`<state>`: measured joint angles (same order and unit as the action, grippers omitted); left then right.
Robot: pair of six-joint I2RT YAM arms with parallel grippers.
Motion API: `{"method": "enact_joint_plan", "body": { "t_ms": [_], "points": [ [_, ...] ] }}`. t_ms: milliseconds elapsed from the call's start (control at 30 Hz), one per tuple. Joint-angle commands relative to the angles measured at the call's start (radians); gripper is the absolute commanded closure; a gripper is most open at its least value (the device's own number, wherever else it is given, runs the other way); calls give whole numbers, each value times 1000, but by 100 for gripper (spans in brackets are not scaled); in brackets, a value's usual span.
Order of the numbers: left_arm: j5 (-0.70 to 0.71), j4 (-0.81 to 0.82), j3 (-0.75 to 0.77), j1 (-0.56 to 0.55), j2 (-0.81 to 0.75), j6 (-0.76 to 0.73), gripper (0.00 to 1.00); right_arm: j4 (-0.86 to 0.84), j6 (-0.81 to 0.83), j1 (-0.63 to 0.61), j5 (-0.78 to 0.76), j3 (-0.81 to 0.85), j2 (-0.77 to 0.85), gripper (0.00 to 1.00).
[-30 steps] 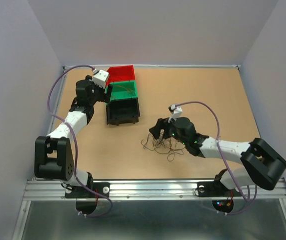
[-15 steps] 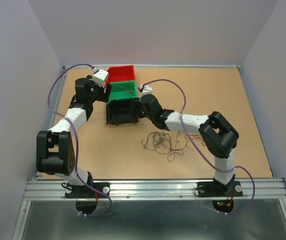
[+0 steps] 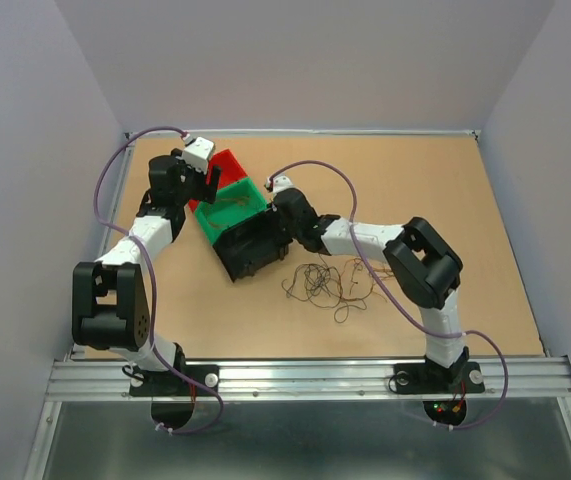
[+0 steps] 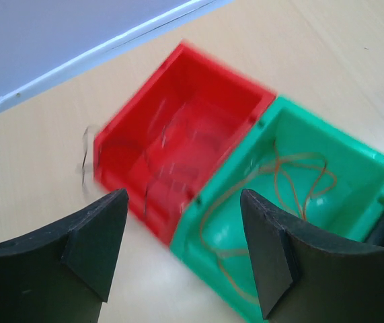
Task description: Untangle the cables
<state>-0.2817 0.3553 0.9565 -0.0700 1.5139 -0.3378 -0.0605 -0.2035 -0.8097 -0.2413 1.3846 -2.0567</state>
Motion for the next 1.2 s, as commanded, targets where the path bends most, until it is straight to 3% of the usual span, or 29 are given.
{"method": "enact_joint_plan", "body": {
  "t_ms": [0, 67, 100, 133, 167, 200, 267, 300, 400, 500, 800, 967, 1167],
  "points": [
    [-20, 47, -4, 1, -64, 2, 21, 30, 264, -13, 52, -93, 171, 86],
    [-40, 47, -9, -1, -67, -1, 21, 30, 422, 9, 98, -172, 226, 75],
    [-45, 45, -9, 1, -67, 0, 21, 30, 459, 27, 127, -186, 243, 44],
    [-50, 45, -9, 1, -69, -1, 21, 28, 475, 85, 151, -188, 251, 22],
    [-53, 45, -10, 1, -72, -3, 21, 30, 422, 124, 142, -132, 231, 7],
    [-53, 45, -10, 1, -72, -3, 21, 36, 385, 163, 131, -95, 210, 5],
    [-53, 43, -13, 1, -75, -3, 21, 56, 265, 245, 47, -6, 169, 2],
    [-56, 43, -13, 1, -78, -3, 21, 57, 244, 257, -51, 54, 144, 1],
    [-50, 43, -16, -1, -83, -6, 21, 56, 207, 257, -130, 82, 154, 1],
    [-22, 45, -15, -1, -83, -7, 21, 51, 142, 257, -45, 25, 240, 1],
    [-22, 21, -4, 1, -44, -12, 21, -113, -14, 251, 221, -357, 506, 6],
    [-89, -13, -27, -1, -86, -17, 21, -197, 7, 129, 306, -475, 540, 10],
    [-109, 30, -73, -1, -119, -12, 21, -262, -39, -58, 214, -466, 425, 15]
  ]
}}
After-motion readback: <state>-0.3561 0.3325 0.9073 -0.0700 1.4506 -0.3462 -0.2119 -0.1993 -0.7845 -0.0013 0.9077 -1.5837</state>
